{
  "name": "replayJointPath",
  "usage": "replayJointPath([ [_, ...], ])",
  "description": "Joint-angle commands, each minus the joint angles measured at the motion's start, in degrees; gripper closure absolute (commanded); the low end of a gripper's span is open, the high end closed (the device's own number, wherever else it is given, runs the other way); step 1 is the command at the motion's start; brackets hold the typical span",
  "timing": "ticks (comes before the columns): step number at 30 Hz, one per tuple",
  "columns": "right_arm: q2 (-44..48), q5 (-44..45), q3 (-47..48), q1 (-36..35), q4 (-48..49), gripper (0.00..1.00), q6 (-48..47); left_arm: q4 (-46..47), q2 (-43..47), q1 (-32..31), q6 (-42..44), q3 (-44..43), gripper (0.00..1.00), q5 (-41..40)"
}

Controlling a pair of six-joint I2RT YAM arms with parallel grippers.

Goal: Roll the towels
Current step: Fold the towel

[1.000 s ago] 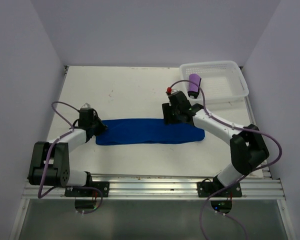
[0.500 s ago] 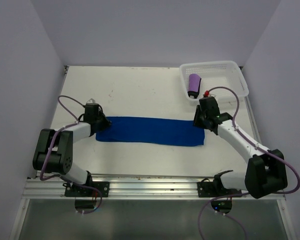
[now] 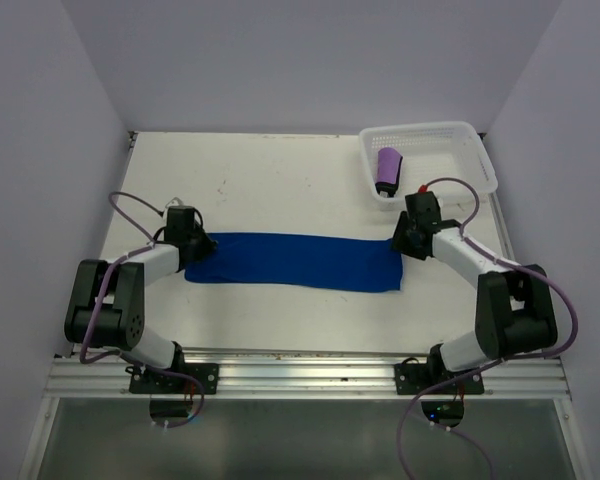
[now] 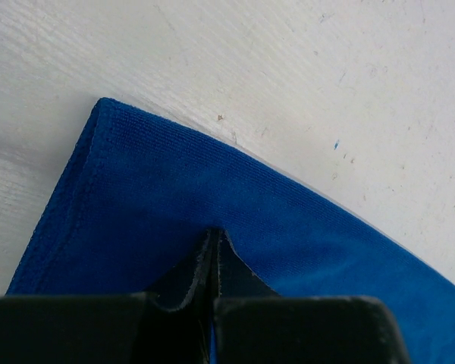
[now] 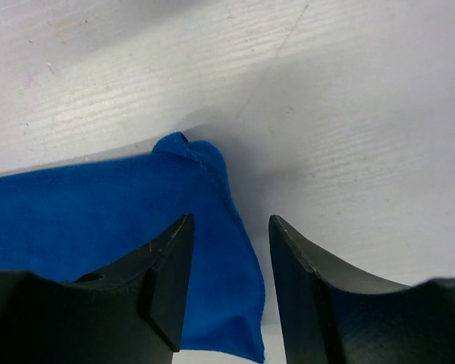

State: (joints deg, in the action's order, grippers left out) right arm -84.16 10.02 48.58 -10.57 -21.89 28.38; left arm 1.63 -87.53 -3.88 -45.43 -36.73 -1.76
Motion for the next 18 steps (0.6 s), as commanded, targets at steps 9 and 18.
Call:
replayJointPath([
  [9,-6.4,0.7,5.1,0.0,8.4,0.54,-2.7,-4.3,-0.4,0.7,2.5,1.3,1.0,-3.1],
  [18,-9.4,2.3,6.3,0.0,8.8,0.77,-3.0,-5.1,0.1,0.7,3.3,1.3,1.0,-4.4],
])
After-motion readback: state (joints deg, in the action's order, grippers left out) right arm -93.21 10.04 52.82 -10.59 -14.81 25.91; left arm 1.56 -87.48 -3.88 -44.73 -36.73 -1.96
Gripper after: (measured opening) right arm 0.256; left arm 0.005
